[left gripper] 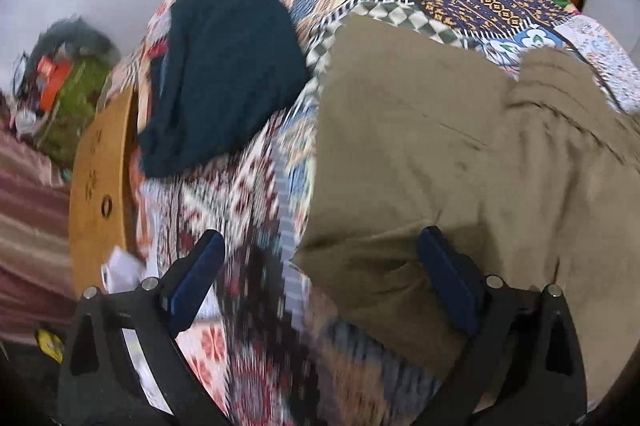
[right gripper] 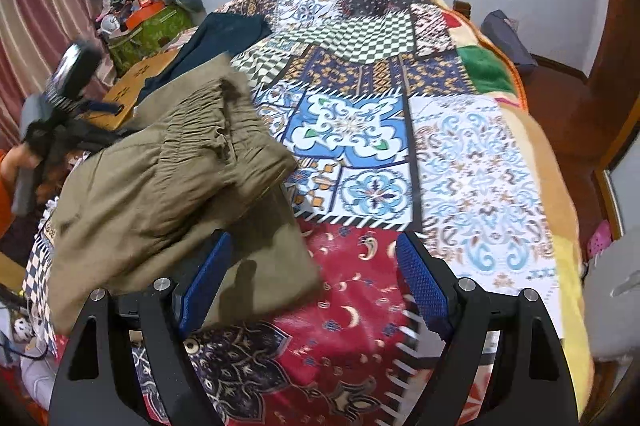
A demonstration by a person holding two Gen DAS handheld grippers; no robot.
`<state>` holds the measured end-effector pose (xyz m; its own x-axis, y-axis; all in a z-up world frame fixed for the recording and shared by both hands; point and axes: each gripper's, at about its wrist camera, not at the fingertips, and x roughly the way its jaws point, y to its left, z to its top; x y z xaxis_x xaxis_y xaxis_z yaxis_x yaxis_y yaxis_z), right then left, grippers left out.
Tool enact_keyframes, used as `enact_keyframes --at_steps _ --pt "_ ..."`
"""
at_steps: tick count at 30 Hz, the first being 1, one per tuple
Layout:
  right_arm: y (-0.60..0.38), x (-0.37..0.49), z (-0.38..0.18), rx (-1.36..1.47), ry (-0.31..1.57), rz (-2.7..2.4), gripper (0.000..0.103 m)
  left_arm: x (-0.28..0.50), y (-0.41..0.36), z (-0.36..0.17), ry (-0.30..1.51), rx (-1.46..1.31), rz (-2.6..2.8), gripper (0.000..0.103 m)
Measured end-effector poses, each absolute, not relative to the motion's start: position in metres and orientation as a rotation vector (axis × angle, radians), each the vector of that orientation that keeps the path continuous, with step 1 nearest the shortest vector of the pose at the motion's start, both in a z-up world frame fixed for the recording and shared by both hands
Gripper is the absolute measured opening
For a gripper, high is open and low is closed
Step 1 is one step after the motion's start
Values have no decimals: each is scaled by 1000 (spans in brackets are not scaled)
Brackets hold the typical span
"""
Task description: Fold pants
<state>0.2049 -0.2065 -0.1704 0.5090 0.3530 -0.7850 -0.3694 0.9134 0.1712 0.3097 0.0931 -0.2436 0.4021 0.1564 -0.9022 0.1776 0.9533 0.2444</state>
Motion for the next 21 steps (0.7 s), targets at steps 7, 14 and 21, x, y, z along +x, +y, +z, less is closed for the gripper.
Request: enact_keyframes --at_steps 7,14,21 --pt "-211 200 -151 26 903 441 81 240 111 -224 1151 155 -14 99" --pt "-178 195 -154 -6 902 512 81 207 92 -221 1126 43 -108 99" --pt "-153 200 -149 -30 898 574 81 211 89 -170 963 49 -52 98"
